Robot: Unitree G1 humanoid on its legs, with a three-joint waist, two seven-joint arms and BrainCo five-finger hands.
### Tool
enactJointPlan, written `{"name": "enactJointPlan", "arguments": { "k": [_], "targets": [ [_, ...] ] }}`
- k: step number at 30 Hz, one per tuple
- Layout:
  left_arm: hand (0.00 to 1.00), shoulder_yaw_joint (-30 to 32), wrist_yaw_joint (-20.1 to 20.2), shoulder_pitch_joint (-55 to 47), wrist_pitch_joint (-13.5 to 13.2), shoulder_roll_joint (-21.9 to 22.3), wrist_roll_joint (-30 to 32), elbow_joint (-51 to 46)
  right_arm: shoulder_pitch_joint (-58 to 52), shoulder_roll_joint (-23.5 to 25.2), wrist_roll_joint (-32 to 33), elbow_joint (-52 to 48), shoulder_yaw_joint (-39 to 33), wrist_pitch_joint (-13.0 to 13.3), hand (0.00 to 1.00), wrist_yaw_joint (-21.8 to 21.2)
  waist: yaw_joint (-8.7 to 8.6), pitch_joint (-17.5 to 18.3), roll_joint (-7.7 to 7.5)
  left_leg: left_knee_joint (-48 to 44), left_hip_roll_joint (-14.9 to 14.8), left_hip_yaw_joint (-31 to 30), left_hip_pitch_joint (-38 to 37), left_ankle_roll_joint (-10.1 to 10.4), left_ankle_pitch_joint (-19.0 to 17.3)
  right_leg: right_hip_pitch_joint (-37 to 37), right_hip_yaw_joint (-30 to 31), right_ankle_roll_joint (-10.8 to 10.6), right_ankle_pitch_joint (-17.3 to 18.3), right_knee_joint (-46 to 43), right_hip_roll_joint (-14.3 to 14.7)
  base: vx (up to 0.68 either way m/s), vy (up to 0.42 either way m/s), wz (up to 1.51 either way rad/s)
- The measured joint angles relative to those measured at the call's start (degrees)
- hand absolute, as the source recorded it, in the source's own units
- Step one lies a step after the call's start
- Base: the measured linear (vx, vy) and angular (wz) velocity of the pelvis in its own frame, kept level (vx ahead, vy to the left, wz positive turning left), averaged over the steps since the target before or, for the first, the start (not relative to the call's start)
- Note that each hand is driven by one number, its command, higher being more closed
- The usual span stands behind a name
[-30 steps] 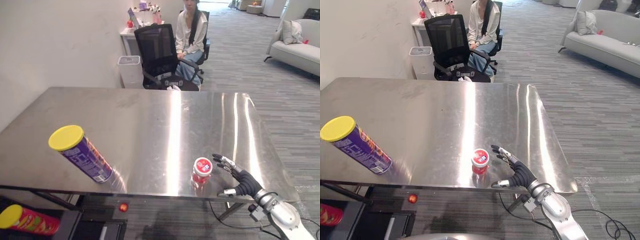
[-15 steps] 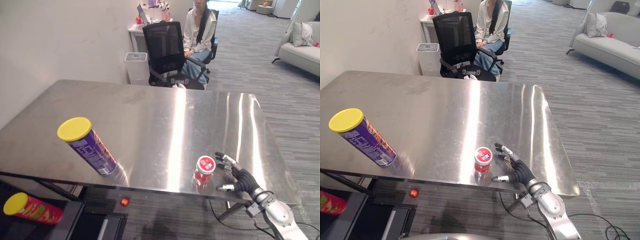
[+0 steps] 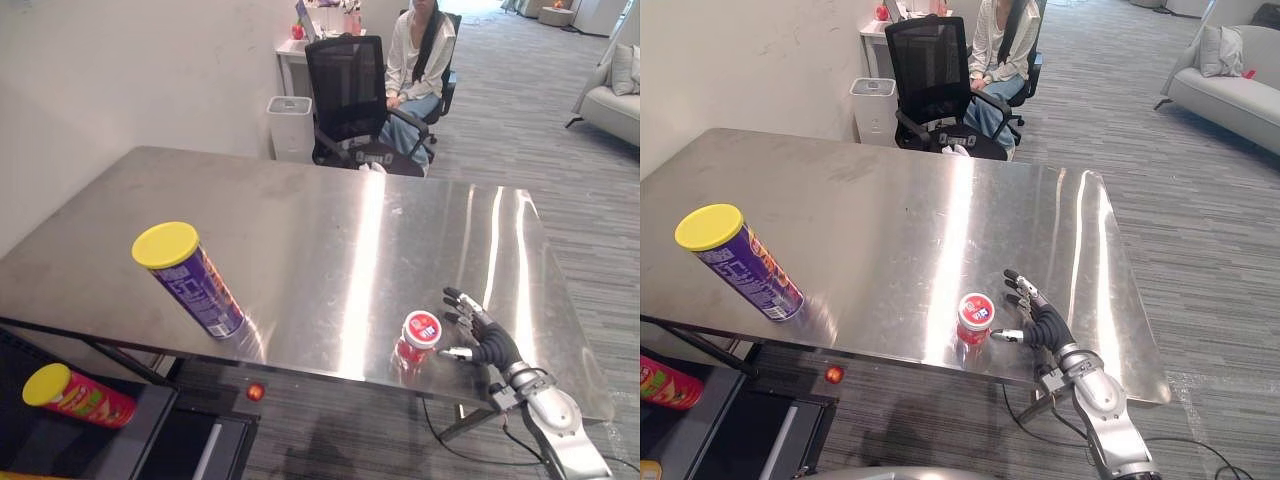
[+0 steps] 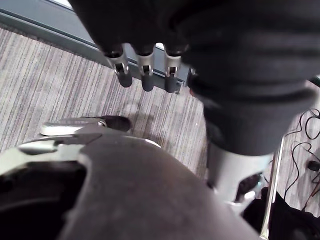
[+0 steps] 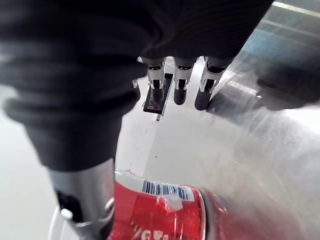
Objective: Put the gum and the chips on the shelf.
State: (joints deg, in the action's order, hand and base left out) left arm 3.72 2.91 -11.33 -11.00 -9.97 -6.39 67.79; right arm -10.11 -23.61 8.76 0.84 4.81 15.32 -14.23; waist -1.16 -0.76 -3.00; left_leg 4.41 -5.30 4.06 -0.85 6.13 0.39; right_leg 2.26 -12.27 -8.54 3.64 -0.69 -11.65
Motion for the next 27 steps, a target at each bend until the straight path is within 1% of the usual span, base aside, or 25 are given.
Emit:
{"name": "enactJointPlan", "arguments": {
  "k": [4, 6, 9, 10, 13, 16, 19, 24, 27],
  "targets": [
    [0.00, 0.00, 0.00, -0.01, 0.04, 0.02, 0.02, 0.02, -0.06, 0.24, 0.00, 0.20, -0.15, 0.01, 0.00, 0.10, 0.17, 0.06, 0.15, 0.05, 0.05, -0.25, 0.15, 0.01, 0.09, -0.02, -0.26, 0.00, 0.00, -0.01, -0.02, 0.00, 0.000, 0.03],
    [0.00, 0.09, -0.03, 0.03, 0.40, 0.14, 0.13, -0.02, -0.04, 3.41, -0.04, 1.78, -2.57, 0.17, 0.00, 0.90, 0.13, 0.26, 0.41, 0.64, 0.14, -1.02, 0.90, -0.01, 0.71, -0.58, -0.96, 0.00, 0.00, -0.09, -0.08, 0.00, 0.000, 0.17],
    [0.00, 0.56, -0.22, 0.10, 0.51, 0.45, 0.44, -0.09, 0.84, 6.68, -0.60, 3.75, -5.62, 0.30, 0.00, 1.94, 0.19, 0.38, 0.72, 1.01, 0.20, -1.60, 1.72, 0.02, 1.25, -1.31, -1.50, 0.00, 0.00, -0.36, -0.14, -0.02, -0.004, 0.13],
    [0.00, 0.77, -0.28, 0.18, 0.75, 0.53, 0.54, -0.09, 1.48, 7.72, -1.89, 4.68, -6.48, 0.28, 0.00, 2.63, 0.32, 0.43, 0.79, 1.01, 0.20, -1.58, 1.71, 0.02, 1.25, -1.34, -1.46, 0.00, 0.00, -0.42, -0.15, 0.00, 0.000, 0.00],
    [0.00, 1.22, -0.41, 0.48, 1.61, 0.76, 1.06, -0.17, 2.13, 10.26, -2.24, 5.89, -8.90, 0.26, 0.00, 3.55, 1.26, 0.39, 0.88, 1.04, 0.20, -1.47, 1.83, 0.04, 1.28, -1.62, -1.23, 0.00, 0.00, -0.53, -0.17, -0.01, -0.001, -0.01],
    [0.00, 1.56, -0.53, 0.65, 1.70, 0.85, 2.51, -0.58, 3.54, 11.16, -3.96, 6.88, -10.20, -0.02, 0.00, 4.19, 1.47, 0.34, 0.96, 1.08, 0.18, -0.97, 1.89, 0.04, 1.28, -1.98, -0.33, 0.00, 0.00, -0.53, -0.14, -0.01, -0.001, -0.07],
    [0.00, 1.77, -0.56, 0.86, 1.78, 0.92, 2.80, -0.53, 3.82, 11.18, -4.35, 6.80, -10.39, -0.12, 0.00, 4.08, 1.46, 0.32, 0.98, 1.30, 0.08, -0.24, 1.73, 0.11, 1.22, -2.16, 0.41, 0.00, 0.00, -0.49, -0.04, 0.00, -0.003, -0.11],
    [0.00, 1.76, -0.55, 0.98, 1.78, 0.92, 2.86, -0.59, 3.58, 11.17, -4.37, 6.06, -11.06, -0.15, 0.00, 3.13, 1.43, 0.02, 0.97, 1.39, -0.14, 0.15, 1.68, 0.22, 1.14, -2.14, 1.31, 0.02, 0.00, -0.44, 0.21, 0.01, -0.006, -0.04],
    [0.00, 1.77, -0.52, 0.99, 1.77, 0.91, 2.86, -0.62, 1.93, 11.17, -4.35, 3.88, -11.05, -0.80, 0.00, 1.88, 1.44, -0.01, 0.94, 1.41, -0.43, 0.28, 1.63, 0.34, 1.06, -2.14, 1.70, 0.16, 0.08, -0.43, 0.49, 0.00, 0.000, 0.00]
  ]
}}
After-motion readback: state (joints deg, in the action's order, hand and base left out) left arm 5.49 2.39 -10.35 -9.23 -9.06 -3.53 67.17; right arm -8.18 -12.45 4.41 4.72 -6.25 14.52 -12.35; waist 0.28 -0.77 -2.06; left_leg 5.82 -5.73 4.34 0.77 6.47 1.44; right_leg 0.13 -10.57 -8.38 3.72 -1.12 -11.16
